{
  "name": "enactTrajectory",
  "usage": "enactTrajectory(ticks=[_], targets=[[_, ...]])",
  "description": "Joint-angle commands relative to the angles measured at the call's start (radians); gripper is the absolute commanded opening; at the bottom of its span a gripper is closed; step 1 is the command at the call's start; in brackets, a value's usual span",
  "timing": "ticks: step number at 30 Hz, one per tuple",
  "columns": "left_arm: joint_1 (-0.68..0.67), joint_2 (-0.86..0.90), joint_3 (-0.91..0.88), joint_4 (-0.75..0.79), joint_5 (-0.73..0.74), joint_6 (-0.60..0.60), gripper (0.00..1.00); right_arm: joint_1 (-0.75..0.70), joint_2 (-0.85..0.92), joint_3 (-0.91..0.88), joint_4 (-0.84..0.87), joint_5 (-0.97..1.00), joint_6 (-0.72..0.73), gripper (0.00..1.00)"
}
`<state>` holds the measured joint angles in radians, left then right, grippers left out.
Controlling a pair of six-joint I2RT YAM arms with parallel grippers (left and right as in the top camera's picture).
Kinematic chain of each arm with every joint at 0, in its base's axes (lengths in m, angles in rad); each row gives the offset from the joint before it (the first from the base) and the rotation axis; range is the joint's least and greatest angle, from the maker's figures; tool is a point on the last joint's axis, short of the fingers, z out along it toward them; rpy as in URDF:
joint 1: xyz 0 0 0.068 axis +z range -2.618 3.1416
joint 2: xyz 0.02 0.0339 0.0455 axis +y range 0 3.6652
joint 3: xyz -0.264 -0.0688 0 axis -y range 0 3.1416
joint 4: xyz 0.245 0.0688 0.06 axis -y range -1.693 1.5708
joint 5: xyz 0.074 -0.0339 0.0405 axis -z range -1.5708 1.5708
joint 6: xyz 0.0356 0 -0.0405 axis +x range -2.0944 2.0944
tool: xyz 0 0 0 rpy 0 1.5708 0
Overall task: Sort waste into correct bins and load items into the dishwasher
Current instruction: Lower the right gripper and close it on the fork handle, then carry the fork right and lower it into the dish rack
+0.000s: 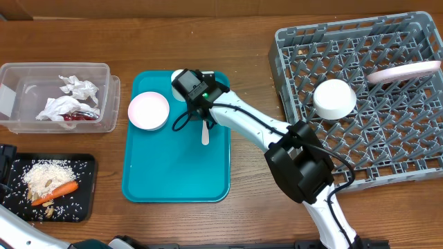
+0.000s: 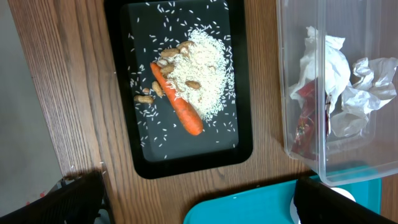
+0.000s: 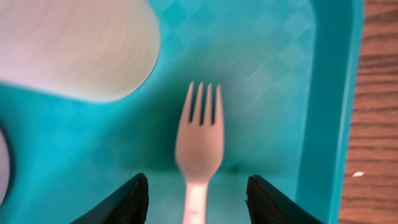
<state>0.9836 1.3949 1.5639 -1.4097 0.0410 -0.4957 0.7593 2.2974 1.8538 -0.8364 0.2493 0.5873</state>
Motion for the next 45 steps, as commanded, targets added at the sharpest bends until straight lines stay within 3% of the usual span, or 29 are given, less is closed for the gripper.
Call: enactTrajectory(ticks=[1,33,40,45], targets=[[0.004,-0.009,0.002,0.001,0.004,-0.006,1.00,-0.004,0.005,0.010,0.025,0.019,-0.017,0.54],[0.004,-0.009,0.002,0.000,0.004,-0.006,1.00,-0.002,0.069,-0.068,0.144,-0.026,-0.015,0.54],[0.004,-0.009,0.002,0.000,0.004,-0.006,1.00,-0.002,0.069,-0.068,0.140,-0.027,-0.015,0.34],[0.004,-0.008,0.002,0.000,0.004,-0.006,1.00,-0.002,0.069,-0.067,0.136,-0.027,-0.015,0.30]])
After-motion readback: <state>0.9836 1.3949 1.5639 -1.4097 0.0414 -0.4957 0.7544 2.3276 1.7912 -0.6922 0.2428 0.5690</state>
